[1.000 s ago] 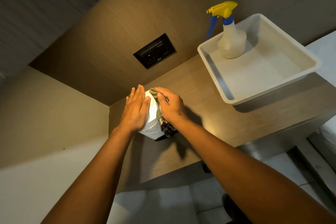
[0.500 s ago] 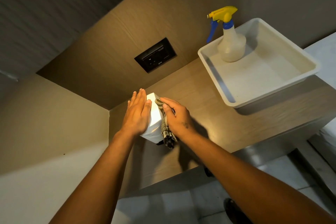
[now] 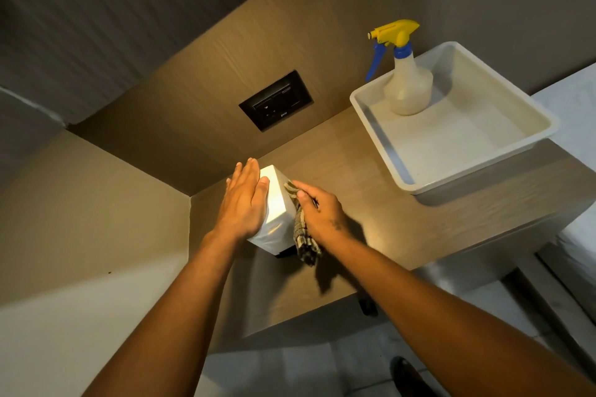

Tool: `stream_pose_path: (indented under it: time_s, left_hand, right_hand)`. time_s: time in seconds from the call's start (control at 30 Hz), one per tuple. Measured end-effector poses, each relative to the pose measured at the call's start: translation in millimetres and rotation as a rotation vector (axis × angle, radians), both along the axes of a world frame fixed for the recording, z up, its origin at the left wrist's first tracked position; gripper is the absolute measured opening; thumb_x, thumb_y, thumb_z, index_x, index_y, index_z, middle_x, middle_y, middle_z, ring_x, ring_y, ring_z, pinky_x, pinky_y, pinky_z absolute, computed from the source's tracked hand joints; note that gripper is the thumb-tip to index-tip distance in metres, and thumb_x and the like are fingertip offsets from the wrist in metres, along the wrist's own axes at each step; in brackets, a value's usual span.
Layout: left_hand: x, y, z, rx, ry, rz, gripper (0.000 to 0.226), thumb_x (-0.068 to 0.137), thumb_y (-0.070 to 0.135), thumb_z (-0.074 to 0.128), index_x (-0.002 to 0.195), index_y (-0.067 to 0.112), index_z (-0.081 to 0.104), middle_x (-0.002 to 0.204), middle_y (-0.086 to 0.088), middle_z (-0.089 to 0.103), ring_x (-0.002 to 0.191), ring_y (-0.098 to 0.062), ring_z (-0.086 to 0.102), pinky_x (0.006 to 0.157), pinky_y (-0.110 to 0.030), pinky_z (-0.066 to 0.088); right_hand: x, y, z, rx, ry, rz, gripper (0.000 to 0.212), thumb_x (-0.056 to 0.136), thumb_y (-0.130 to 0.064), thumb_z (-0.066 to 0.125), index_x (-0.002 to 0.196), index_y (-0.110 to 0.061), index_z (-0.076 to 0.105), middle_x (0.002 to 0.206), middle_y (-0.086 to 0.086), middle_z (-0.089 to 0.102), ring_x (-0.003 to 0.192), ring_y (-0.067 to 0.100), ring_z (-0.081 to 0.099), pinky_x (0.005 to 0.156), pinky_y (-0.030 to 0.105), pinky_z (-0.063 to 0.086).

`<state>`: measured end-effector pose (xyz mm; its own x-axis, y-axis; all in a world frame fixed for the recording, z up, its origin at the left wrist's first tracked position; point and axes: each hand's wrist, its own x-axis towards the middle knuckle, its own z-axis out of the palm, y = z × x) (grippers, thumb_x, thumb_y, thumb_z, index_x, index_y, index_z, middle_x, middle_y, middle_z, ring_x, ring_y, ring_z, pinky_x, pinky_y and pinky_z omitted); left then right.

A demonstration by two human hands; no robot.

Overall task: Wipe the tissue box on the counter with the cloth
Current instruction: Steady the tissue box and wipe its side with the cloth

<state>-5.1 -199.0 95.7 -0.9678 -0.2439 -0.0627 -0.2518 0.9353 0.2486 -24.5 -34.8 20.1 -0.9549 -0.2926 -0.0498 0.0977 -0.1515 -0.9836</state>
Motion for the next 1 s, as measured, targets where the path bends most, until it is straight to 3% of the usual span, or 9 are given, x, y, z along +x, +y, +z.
stream_pose_path:
  time_s: [0.1, 0.23, 0.33, 0.53, 0.63, 0.8, 1.0]
  left_hand:
    - [-0.2, 1.7, 1.4, 0.0, 0.003, -0.004, 0.072, 0.102, 0.053, 0.013, 0.164, 0.016, 0.013, 0.173, -0.001, 0.009, 0.158, -0.014, -0.003, 0.122, -0.033, -0.006]
    - [0.7, 2.8, 2.0, 0.004, 0.007, 0.002, 0.066, 0.106, 0.048, 0.016, 0.163, 0.016, 0.013, 0.173, -0.001, 0.01, 0.158, -0.015, -0.002, 0.123, -0.035, -0.005]
    - [1.2, 3.0, 1.8, 0.008, 0.018, 0.009, 0.061, 0.11, 0.043, 0.019, 0.163, 0.015, 0.014, 0.173, -0.002, 0.01, 0.158, -0.016, -0.001, 0.124, -0.037, -0.004]
    - [0.7, 1.9, 0.4, 0.002, 0.021, -0.002, 0.06, 0.11, 0.042, 0.019, 0.163, 0.014, 0.015, 0.172, -0.004, 0.011, 0.158, -0.017, -0.002, 0.126, -0.04, -0.003]
    - [2.0, 0.2, -0.8, 0.006, 0.02, 0.002, 0.061, 0.11, 0.045, 0.018, 0.164, 0.017, 0.013, 0.173, -0.001, 0.009, 0.158, -0.015, -0.003, 0.124, -0.035, -0.005]
    - [1.8, -0.8, -1.2, 0.029, 0.014, 0.011, 0.069, 0.104, 0.054, 0.016, 0.164, 0.019, 0.013, 0.172, 0.002, 0.009, 0.158, -0.014, -0.002, 0.122, -0.035, -0.006]
    - [2.9, -0.6, 0.9, 0.021, 0.012, 0.017, 0.07, 0.103, 0.053, 0.015, 0.164, 0.018, 0.014, 0.172, 0.001, 0.011, 0.158, -0.015, -0.001, 0.124, -0.038, -0.005]
  right_hand:
    - [-13.2, -12.4, 21.5, -0.035, 0.107, -0.011, 0.031, 0.097, -0.019, 0.05, 0.125, -0.018, 0.064, 0.122, -0.004, 0.066, 0.11, 0.005, 0.059, 0.092, 0.018, 0.047]
    - [-53.1, -26.7, 46.1, 0.034, 0.038, 0.086, 0.03, 0.098, -0.018, 0.048, 0.122, -0.017, 0.066, 0.119, 0.002, 0.068, 0.108, 0.015, 0.061, 0.096, 0.035, 0.049]
    - [-59.0, -25.6, 47.2, 0.063, 0.05, 0.165, 0.03, 0.098, -0.018, 0.046, 0.12, -0.019, 0.067, 0.115, 0.003, 0.069, 0.104, 0.017, 0.063, 0.093, 0.039, 0.051]
    - [-13.1, -4.3, 38.3, -0.018, 0.208, 0.069, 0.028, 0.097, -0.01, 0.048, 0.117, -0.012, 0.068, 0.123, 0.003, 0.065, 0.114, 0.012, 0.057, 0.099, 0.028, 0.045]
    - [26.6, 13.0, 21.0, -0.104, 0.253, 0.04, 0.028, 0.097, -0.011, 0.048, 0.116, -0.017, 0.068, 0.121, -0.002, 0.064, 0.115, 0.004, 0.056, 0.097, 0.02, 0.043]
    - [33.7, 11.8, -6.0, -0.109, 0.065, -0.032, 0.028, 0.098, -0.015, 0.048, 0.115, -0.028, 0.065, 0.114, -0.013, 0.064, 0.11, -0.003, 0.057, 0.09, 0.014, 0.044]
    - [-1.6, -9.3, -16.9, 0.069, -0.148, -0.11, 0.028, 0.099, -0.022, 0.046, 0.118, -0.021, 0.067, 0.11, -0.007, 0.067, 0.104, 0.011, 0.06, 0.078, 0.014, 0.044]
